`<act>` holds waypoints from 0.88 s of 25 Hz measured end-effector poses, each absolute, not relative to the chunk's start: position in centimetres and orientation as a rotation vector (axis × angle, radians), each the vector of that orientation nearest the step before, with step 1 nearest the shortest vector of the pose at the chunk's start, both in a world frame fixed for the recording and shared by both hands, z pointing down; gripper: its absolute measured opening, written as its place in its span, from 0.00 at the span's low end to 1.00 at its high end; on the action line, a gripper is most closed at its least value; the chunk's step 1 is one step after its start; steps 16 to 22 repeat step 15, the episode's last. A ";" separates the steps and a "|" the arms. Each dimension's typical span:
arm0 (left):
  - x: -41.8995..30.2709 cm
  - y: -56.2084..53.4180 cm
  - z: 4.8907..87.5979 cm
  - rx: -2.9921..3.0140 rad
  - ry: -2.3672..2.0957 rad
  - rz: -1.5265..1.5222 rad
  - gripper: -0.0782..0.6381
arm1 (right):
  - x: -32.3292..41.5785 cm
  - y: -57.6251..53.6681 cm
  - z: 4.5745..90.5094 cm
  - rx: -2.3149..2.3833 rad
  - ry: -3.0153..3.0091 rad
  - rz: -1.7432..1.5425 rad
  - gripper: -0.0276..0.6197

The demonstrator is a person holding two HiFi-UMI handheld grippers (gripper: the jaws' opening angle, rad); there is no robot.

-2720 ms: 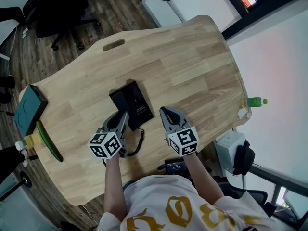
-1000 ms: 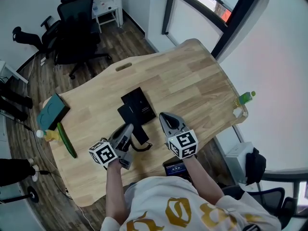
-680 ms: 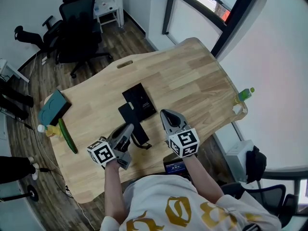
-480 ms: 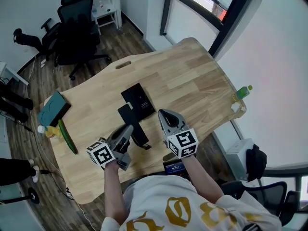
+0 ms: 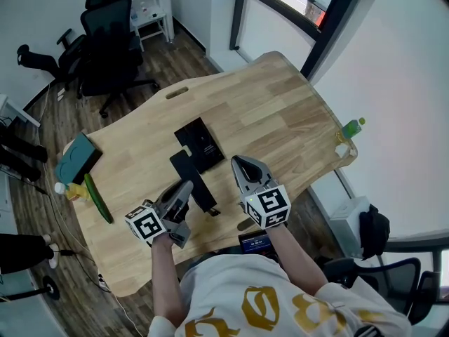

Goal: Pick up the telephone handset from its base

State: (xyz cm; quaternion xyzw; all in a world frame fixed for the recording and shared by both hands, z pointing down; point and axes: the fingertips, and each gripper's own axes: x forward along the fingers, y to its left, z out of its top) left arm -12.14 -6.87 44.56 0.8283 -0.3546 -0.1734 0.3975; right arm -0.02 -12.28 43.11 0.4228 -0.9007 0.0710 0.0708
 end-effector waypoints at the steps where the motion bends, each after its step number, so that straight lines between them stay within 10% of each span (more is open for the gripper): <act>1: -12.1 -6.9 44.5 2.098 -0.895 -0.446 0.21 | 0.1 -12.3 43.1 1.274 -2.706 0.210 0.05; 22: -12.8 -7.6 44.8 2.074 -0.886 -0.481 0.21 | 0.3 -13.0 44.3 1.285 -2.683 0.238 0.05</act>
